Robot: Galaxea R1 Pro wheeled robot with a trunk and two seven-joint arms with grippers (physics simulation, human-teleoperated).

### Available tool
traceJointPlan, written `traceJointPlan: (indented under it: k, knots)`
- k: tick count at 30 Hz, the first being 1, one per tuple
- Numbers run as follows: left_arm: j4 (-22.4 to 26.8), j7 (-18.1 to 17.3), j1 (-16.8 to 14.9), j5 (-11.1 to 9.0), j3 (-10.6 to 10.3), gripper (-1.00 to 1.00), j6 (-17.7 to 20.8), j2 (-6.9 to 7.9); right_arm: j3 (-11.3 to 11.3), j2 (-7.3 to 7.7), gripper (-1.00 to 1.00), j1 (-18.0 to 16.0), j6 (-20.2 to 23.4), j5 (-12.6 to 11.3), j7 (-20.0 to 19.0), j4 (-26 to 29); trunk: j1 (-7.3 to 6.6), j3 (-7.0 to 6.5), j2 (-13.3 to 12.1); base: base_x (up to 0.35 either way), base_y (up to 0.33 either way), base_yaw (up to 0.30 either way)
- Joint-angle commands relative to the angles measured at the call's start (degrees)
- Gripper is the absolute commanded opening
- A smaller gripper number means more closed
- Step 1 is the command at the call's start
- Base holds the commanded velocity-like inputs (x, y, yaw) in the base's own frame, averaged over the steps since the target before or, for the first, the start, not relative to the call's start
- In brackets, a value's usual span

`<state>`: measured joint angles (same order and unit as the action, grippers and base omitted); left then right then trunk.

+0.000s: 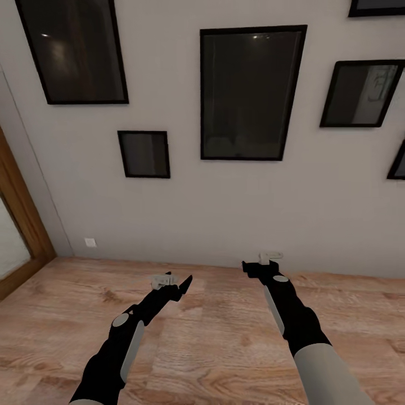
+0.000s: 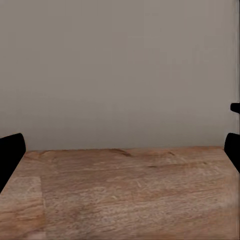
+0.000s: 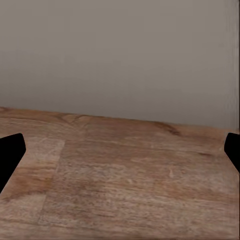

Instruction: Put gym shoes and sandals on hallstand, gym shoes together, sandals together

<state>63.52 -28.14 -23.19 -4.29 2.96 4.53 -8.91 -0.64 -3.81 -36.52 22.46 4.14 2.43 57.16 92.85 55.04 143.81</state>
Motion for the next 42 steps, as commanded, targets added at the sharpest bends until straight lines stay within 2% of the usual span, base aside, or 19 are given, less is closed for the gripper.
traceJointPlan:
  k: [1,10,18,42]
  knots:
    - [0.0,-0.4,0.0,-0.5,0.2,1.00,0.5,-0.05,-0.1,-0.03,1.00,0.0,0.4,0.4,0.1,0.1,-0.01,0.06,0.0,-0.009,0.028,-0.268]
    - [0.0,-0.4,0.0,-0.5,0.2,1.00,0.5,-0.05,-0.1,0.01,1.00,0.0,0.3,0.4,0.1,0.1,-0.01,0.06,0.0,-0.002,0.015,-0.268]
    - [0.0,-0.4,0.0,-0.5,0.2,1.00,0.5,-0.05,-0.1,0.01,1.00,0.0,0.4,0.4,0.1,0.1,-0.01,0.06,0.0,-0.056,0.145,-0.268]
    - [0.0,-0.4,0.0,-0.5,0.2,1.00,0.5,-0.05,-0.1,-0.04,1.00,0.0,0.4,0.4,0.1,0.1,-0.01,0.06,0.0,-0.002,0.004,-0.268]
